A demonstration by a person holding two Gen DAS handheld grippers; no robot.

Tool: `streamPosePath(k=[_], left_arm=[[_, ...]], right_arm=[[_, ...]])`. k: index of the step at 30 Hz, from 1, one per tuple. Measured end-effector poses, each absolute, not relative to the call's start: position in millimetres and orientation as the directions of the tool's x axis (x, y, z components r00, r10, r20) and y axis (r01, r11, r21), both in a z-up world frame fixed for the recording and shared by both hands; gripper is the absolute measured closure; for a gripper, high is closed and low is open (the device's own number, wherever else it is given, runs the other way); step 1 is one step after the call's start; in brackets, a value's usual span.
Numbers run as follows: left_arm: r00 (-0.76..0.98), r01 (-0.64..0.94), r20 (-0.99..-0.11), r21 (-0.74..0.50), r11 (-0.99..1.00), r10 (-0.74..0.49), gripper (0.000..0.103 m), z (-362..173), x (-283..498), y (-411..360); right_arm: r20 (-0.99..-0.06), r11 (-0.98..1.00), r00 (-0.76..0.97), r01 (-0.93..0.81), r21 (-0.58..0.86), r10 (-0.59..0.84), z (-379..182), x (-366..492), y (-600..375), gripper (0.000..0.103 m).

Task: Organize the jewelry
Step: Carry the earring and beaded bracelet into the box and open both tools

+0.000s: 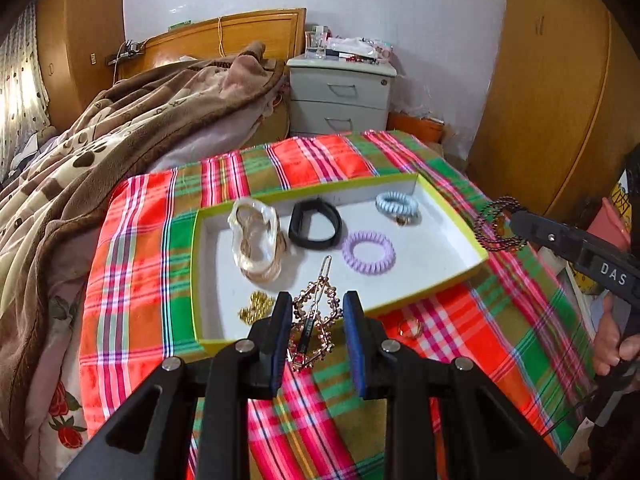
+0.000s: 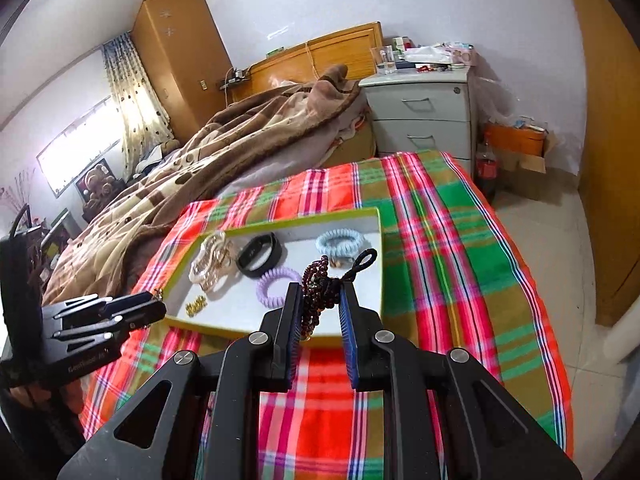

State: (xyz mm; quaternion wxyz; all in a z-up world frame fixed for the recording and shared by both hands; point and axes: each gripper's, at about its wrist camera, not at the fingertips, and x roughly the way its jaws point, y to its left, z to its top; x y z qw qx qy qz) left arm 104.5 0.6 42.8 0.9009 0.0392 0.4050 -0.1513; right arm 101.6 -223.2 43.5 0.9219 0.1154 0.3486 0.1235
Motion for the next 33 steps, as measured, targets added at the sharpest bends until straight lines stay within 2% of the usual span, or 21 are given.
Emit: streamPosePath(k=[5,15,16,21,33], left_arm=[[0.62,0.311,-0.742,-0.066,0.948,-0.255,0.076,42.7,117.6,-5.9],[0.591,0.314,-0.762,-0.085,0.946,-0.264,0.081,28.2,137.9,-15.0],[0.588,0.311,-0.766,-0.084,0.947,-0.261,0.085,26.3,139.4,-14.7],[0.585,0.302,-0.771,-0.083,0.95,-0.253,0.085,24.9,146.3,-12.5],[0.544,0.308,-0.8,-0.09,0.947,-0.253,0.085,7.6,169.2,-22.5]], right_arm=[[-0.614,0.94,0.719,-0.174,0.295,0.326,49.0,126.1,-216.9,0.084],[-0.638,0.929,0.679,-0.211,0.304,0.364,45.5,170.6,-202.6,0.084],[-0.637,0.928,0.679,-0.215,0.304,0.366,45.6,172.8,-201.5,0.084],[-0.64,0.924,0.669,-0.226,0.308,0.377,44.2,187.9,-196.2,0.084],[-0.726,0.899,0.532,-0.289,0.329,0.436,8.8,228.7,-172.9,0.084]])
